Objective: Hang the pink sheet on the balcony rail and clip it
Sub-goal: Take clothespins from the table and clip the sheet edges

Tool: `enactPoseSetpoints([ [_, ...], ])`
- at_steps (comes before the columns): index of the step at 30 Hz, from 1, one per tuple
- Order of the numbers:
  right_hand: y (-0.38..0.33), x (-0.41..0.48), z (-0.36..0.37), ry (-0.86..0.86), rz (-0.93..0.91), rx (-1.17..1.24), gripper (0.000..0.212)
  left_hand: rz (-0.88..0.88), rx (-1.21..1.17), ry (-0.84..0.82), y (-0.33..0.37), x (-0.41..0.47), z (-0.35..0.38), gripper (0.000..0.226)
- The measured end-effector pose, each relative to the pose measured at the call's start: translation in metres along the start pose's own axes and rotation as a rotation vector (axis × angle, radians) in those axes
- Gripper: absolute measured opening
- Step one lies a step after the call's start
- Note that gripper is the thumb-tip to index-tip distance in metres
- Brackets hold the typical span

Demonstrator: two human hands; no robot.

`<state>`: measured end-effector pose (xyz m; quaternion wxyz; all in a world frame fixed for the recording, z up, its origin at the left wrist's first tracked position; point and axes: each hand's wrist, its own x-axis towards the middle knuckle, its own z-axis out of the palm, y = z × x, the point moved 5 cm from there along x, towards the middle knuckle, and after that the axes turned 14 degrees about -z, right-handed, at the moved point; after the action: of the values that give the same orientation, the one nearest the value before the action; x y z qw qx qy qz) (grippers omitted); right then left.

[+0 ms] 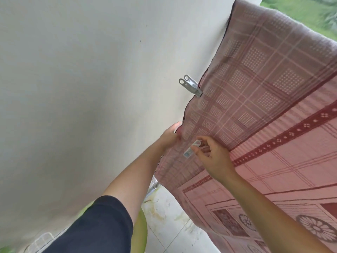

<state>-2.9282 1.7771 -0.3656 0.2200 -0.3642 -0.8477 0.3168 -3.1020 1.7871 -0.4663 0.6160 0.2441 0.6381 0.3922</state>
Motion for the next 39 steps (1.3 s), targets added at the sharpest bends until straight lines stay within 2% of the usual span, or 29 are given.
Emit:
enactPoseSetpoints([
  [4, -0.005, 0.006, 0.009, -0.007, -0.003, -0.021, 0.031, -0.025, 0.108, 0.047, -0.009, 0.022, 0.0, 0.025],
  [11, -0.012, 0.015, 0.014, -0.005, 0.004, -0.039, 0.034, 0.047, 0.024, 0.078, -0.016, 0.028, -0.006, 0.027],
  [15, -0.017, 0.02, 0.012, 0.025, -0.042, -0.042, 0.036, 0.105, -0.004, 0.039, -0.025, 0.025, -0.012, 0.025],
  [21, -0.035, 0.04, 0.006, 0.046, -0.15, -0.061, 0.041, 0.086, -0.003, 0.271, -0.038, 0.02, -0.03, 0.012],
  [24, -0.053, 0.058, 0.005, 0.022, -0.202, -0.104, 0.046, 0.1, -0.073, 0.296, -0.039, 0.014, -0.029, 0.01],
  [29, -0.09, 0.092, 0.018, -0.128, -0.3, -0.247, 0.039, 0.068, -0.232, 0.229, -0.048, 0.015, -0.025, 0.012],
  [39, -0.101, 0.147, 0.048, -0.506, -0.285, -0.612, 0.036, 0.074, -0.031, 0.172, -0.045, 0.017, -0.009, 0.005],
])
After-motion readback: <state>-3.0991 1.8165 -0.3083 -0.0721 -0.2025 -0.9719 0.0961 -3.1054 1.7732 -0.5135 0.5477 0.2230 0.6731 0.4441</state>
